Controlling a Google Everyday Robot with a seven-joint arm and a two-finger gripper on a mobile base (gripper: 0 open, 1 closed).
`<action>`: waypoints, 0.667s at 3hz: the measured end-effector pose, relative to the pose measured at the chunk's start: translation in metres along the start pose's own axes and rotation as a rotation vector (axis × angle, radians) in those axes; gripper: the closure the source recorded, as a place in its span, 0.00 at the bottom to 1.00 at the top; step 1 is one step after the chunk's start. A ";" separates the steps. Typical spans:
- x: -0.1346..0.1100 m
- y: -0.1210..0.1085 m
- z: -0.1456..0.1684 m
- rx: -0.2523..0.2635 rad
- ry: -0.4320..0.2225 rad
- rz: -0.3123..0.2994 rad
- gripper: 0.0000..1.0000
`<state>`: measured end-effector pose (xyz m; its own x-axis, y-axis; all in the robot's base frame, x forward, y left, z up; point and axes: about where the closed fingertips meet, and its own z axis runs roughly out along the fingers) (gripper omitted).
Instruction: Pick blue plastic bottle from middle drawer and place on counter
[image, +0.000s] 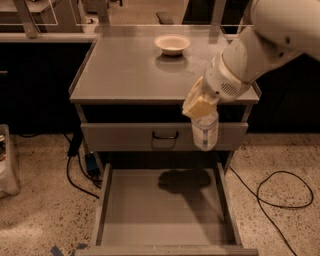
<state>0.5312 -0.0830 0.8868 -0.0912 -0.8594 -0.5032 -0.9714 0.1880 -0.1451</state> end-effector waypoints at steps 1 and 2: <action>-0.030 -0.006 -0.054 -0.028 0.003 0.017 1.00; -0.054 -0.024 -0.087 -0.050 -0.001 0.026 1.00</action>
Offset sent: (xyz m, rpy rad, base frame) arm 0.0362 -0.0047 0.2051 0.0611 -0.0109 -0.0089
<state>0.5400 -0.0831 0.9917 -0.1165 -0.8541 -0.5069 -0.9784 0.1866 -0.0895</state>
